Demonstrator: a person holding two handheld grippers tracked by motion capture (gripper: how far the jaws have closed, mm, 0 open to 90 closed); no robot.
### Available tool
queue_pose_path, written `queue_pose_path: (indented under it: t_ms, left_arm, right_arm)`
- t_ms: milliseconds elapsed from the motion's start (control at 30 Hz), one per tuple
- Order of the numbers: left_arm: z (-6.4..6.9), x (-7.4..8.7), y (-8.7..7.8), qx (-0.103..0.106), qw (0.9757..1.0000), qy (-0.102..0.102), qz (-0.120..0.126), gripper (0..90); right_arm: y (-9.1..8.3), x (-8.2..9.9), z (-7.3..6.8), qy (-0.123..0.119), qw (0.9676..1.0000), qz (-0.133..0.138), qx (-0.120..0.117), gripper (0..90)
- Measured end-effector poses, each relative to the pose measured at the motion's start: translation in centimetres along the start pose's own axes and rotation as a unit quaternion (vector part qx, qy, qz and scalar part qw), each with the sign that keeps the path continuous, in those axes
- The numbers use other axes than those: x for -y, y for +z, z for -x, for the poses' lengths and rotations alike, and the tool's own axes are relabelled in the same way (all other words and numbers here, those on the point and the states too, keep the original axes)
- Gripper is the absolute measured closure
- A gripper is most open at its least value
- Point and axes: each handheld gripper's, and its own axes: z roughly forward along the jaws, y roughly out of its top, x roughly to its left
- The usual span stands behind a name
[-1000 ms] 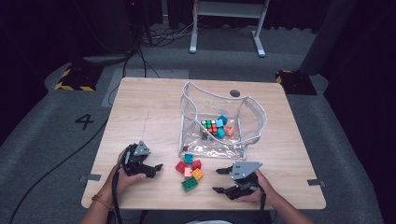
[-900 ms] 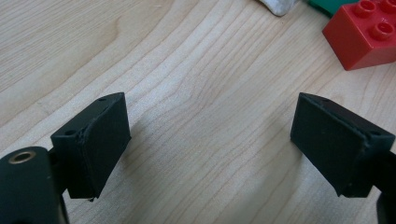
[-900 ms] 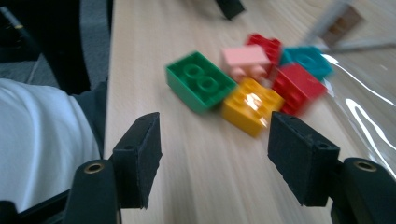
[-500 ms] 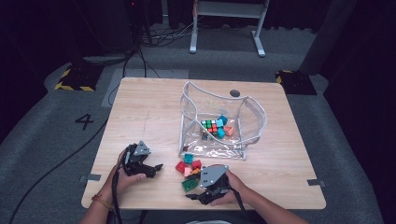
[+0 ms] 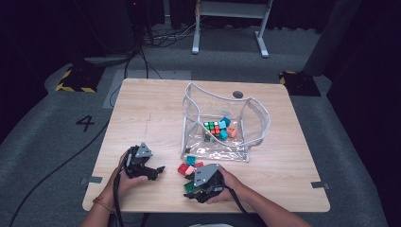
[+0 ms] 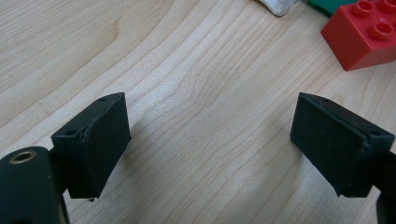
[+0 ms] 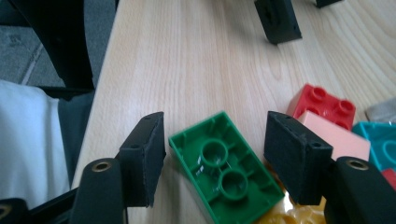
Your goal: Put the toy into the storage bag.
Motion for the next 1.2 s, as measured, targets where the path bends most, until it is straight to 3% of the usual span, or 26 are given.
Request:
queue_pose_path:
  t_ms: [133, 300, 567, 767, 867, 1000, 1067, 1200]
  left_arm:
    - [0.0, 0.0, 0.0, 0.000, 1.0000, -0.002, -0.002, 12.2]
    - [0.0, 0.0, 0.0, 0.001, 1.0000, -0.004, -0.003, 12.2]
    - [0.0, 0.0, 0.0, 0.000, 1.0000, 0.000, 0.001, 12.3]
    - [0.0, 0.0, 0.0, 0.003, 1.0000, -0.002, -0.002, 12.5]
    - [0.0, 0.0, -0.1, 0.001, 1.0000, -0.001, -0.001, 12.5]
    - [0.0, 0.0, 0.0, 0.001, 1.0000, 0.000, -0.001, 12.5]
    - [0.0, 0.0, -0.1, 0.000, 1.0000, 0.000, -0.001, 12.5]
    - [0.1, 0.1, -0.1, 0.001, 1.0000, -0.003, -0.003, 12.5]
  right_arm:
    - [-0.3, 0.5, 0.1, 0.004, 1.0000, -0.002, -0.006, 47.1]
    - [-0.8, 0.9, 0.0, -0.009, 0.9997, -0.024, -0.006, 57.2]
    - [-1.4, 1.3, -0.3, -0.008, 0.9999, -0.014, -0.007, 58.7]
    - [-3.4, 2.1, -0.5, 0.006, 1.0000, 0.004, 0.001, 58.8]
    - [-4.8, 2.9, -0.6, 0.018, 0.9997, 0.007, 0.011, 58.8]
    - [-6.7, 4.6, -0.5, 0.053, 0.9980, 0.008, 0.033, 58.9]
    - [-7.6, 5.5, -0.1, 0.053, 0.9975, 0.009, 0.044, 58.9]
    - [-9.8, 7.4, 0.2, 0.090, 0.9931, 0.007, 0.074, 58.9]
